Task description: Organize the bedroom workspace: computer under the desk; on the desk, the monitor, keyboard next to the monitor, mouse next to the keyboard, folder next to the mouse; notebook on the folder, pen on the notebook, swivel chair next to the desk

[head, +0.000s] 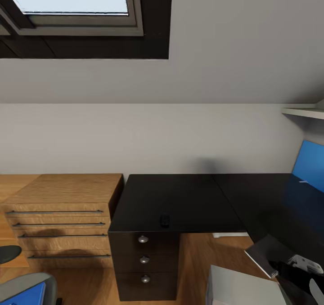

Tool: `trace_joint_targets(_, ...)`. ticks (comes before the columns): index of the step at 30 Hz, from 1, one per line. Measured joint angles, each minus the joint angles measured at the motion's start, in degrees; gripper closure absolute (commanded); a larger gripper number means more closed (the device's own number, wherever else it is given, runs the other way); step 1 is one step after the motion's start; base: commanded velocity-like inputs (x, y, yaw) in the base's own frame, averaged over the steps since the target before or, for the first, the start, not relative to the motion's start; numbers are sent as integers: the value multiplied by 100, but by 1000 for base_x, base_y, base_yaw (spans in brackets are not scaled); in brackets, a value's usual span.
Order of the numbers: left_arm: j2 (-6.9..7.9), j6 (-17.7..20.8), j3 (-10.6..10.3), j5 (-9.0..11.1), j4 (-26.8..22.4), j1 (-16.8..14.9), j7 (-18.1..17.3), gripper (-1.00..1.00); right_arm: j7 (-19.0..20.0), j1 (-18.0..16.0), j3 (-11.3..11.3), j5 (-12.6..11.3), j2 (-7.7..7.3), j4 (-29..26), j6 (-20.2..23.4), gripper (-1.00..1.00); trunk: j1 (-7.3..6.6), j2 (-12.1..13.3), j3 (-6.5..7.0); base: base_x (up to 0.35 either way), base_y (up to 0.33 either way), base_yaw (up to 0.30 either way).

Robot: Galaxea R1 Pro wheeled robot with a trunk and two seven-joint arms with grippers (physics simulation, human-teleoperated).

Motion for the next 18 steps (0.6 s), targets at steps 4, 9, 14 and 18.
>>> trace_joint_targets(4,0,0,2,-1,0,-2,0,-100,-6,0,0,17,-4,6,-6,-100,0,0,0,0,94,0)
trace_joint_targets(9,0,0,0,-5,0,-1,-1,-100,2,0,-3,-6,-4,6,-5,-100,0,0,0,0,25,0)
trace_joint_targets(14,0,0,1,-7,0,-1,-1,-100,3,0,-11,-13,-7,10,-4,-100,0,0,0,0,5,0)
trace_joint_targets(18,0,1,2,-6,0,0,-1,-100,5,0,-22,-16,-13,47,-65,-100,0,0,0,0,1,0)
